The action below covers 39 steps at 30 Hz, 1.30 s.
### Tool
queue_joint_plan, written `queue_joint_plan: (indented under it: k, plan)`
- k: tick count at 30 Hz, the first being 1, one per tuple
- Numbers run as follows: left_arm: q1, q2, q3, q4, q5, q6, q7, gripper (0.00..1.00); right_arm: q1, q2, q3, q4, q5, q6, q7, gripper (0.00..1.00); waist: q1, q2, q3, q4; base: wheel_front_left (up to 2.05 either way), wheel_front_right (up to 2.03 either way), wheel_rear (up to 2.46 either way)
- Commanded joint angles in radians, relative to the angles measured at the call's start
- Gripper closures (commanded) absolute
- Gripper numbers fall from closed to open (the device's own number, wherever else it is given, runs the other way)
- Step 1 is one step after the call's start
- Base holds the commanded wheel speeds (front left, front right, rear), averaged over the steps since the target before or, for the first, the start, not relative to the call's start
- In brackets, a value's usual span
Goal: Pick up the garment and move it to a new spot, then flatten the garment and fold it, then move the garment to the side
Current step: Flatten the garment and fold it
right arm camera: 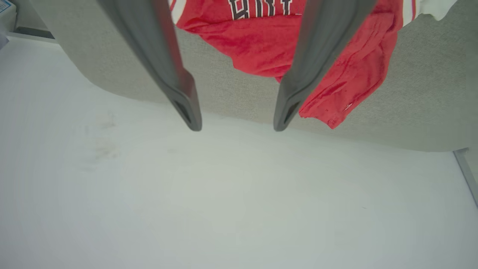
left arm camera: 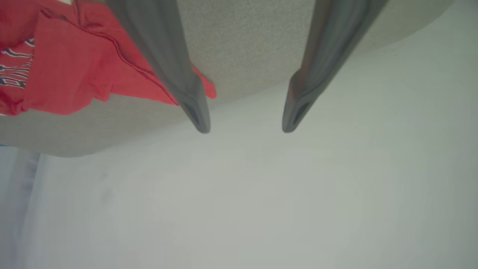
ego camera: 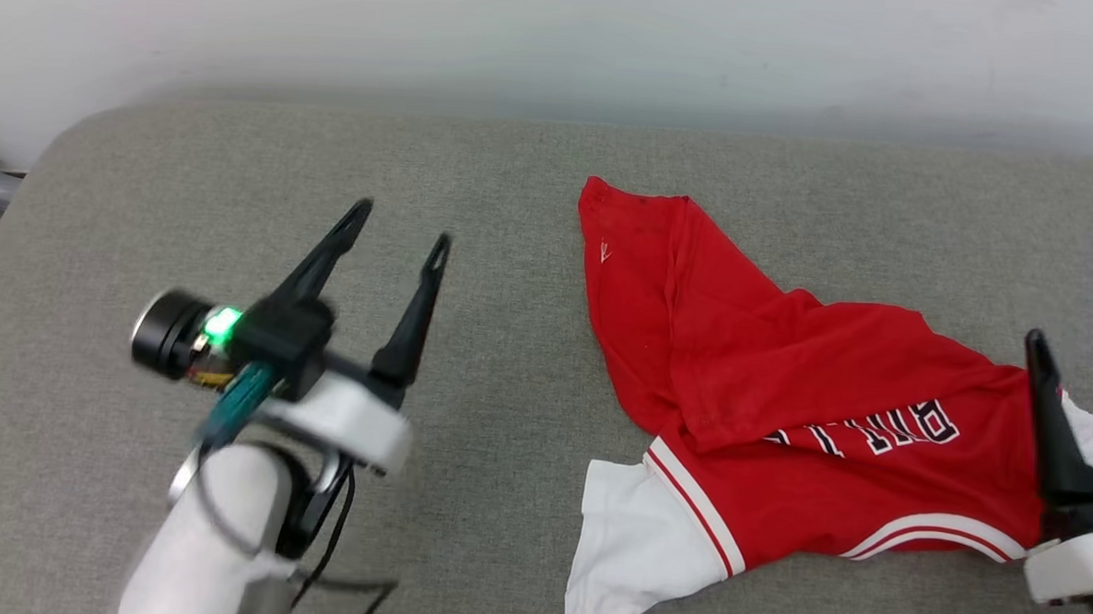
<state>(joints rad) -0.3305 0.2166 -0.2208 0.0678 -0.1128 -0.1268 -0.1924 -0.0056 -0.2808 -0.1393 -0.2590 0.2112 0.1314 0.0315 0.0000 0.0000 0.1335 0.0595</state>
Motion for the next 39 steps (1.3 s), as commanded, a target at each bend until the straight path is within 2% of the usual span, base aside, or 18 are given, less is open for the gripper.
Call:
queue_joint_plan:
  k: [1, 7, 12, 17, 22, 28, 33, 39]
  plan:
    - [-0.043, 0.030, -0.053, 0.004, -0.032, -0.001, 0.049, 0.00, 0.009, 0.023, 0.007, 0.005, -0.002, -0.001, -0.027, 0.00, 0.0000, 0.0000, 0.003, -0.005, 0.00, 0.00, 0.00]
    - [-0.220, 0.176, -0.313, -0.013, -0.244, -0.002, 0.289, 0.00, 0.028, 0.107, 0.047, 0.043, 0.016, -0.001, -0.097, 0.00, 0.0000, 0.0000, 0.020, -0.033, 0.00, 0.00, 0.00]
    - [-0.338, 0.258, -0.516, -0.019, -0.420, -0.003, 0.487, 0.00, 0.009, 0.115, 0.082, 0.092, 0.008, -0.001, -0.131, 0.00, 0.0000, 0.0000, 0.039, -0.064, 0.00, 0.00, 0.00]
    - [-0.435, 0.315, -0.717, -0.037, -0.571, -0.003, 0.697, 0.00, -0.017, 0.114, 0.096, 0.121, -0.004, -0.001, -0.149, 0.00, 0.0000, 0.0000, 0.060, -0.092, 0.00, 0.00, 0.00]
    - [-0.518, 0.342, -0.876, -0.048, -0.688, -0.003, 0.848, 0.00, -0.038, 0.115, 0.106, 0.144, -0.012, -0.001, -0.161, 0.00, 0.0000, 0.0000, 0.080, -0.112, 0.00, 0.00, 0.00]
    - [-0.600, 0.350, -1.028, -0.052, -0.763, -0.003, 0.953, 0.00, -0.063, 0.118, 0.119, 0.168, -0.017, -0.001, -0.175, 0.00, 0.0000, 0.0000, 0.102, -0.128, 0.00, 0.00, 0.00]
    - [-0.596, 0.330, -1.058, -0.048, -0.753, -0.003, 1.001, 0.00, -0.090, 0.123, 0.135, 0.191, -0.019, -0.001, -0.191, 0.00, 0.0000, 0.0000, 0.126, -0.143, 0.00, 0.00, 0.00]
    - [-0.524, 0.320, -1.059, -0.063, -0.668, -0.003, 1.104, 0.00, -0.117, 0.128, 0.151, 0.222, -0.021, -0.001, -0.211, 0.00, 0.0000, 0.0000, 0.160, -0.160, 0.00, 0.00, 0.00]
